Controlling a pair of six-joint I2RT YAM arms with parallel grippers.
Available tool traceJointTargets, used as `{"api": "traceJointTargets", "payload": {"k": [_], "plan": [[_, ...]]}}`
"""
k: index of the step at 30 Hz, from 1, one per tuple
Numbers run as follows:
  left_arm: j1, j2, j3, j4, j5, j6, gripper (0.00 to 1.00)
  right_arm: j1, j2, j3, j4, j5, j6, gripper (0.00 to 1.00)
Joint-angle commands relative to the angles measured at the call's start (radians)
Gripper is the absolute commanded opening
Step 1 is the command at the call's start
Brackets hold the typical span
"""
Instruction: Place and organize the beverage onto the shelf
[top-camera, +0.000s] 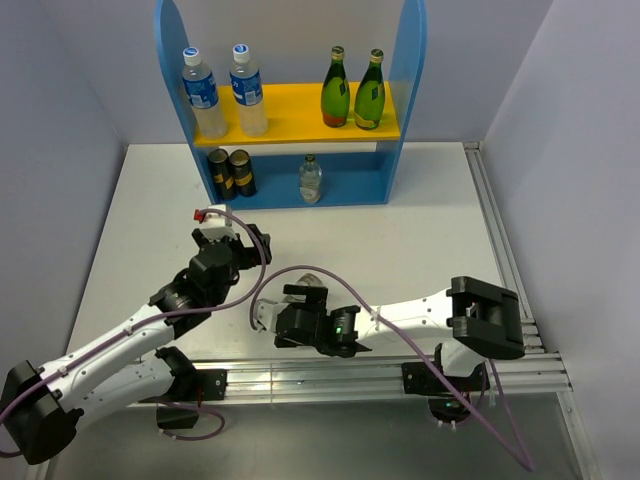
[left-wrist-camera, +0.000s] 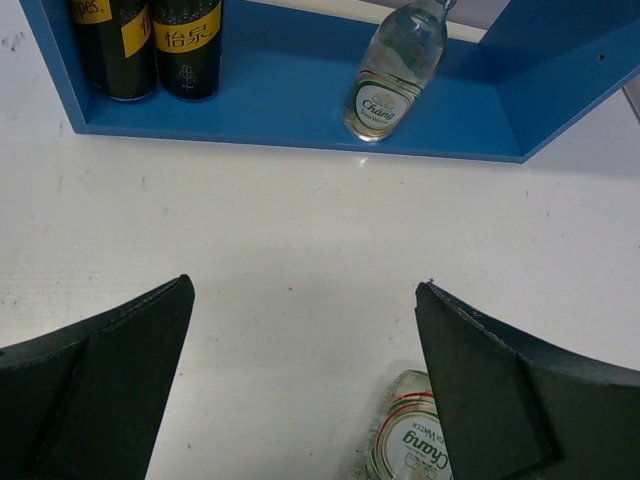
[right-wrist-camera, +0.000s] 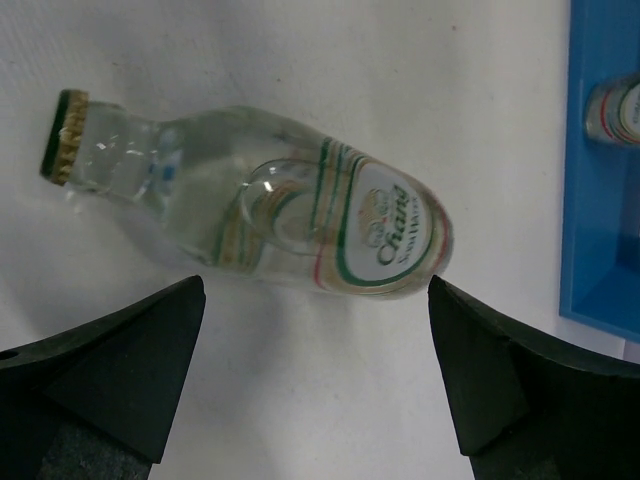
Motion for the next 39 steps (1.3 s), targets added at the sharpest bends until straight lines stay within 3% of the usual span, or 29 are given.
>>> {"api": "traceJointTargets", "payload": {"k": [1, 10, 21, 31, 39], "plan": [[-0.003, -0.011, -0.017, 0.041, -0.025, -0.016, 0.99, -0.009, 0.036, 0.018, 0.076, -0.045, -0.030, 0.99], [-0.003, 0.000, -0.035, 0.065, -0.023, -0.018, 0.99, -0.050, 0.125, 0.093, 0.145, -0.122, -0.081, 0.99], [-0.001, -0.006, -0.019, 0.017, -0.022, -0.019, 0.99, -0.196, 0.265, 0.223, 0.211, -0.364, -0.133, 0.99], [0.006, -0.075, -0.008, -0.072, -0.023, -0.048, 0.99, -0.263, 0.414, 0.403, 0.156, -0.514, -0.136, 0.96], [0.010, -0.100, -0.009, -0.093, -0.015, -0.058, 0.99, -0.378, 0.463, 0.531, -0.017, -0.557, -0.080, 0.91]]}}
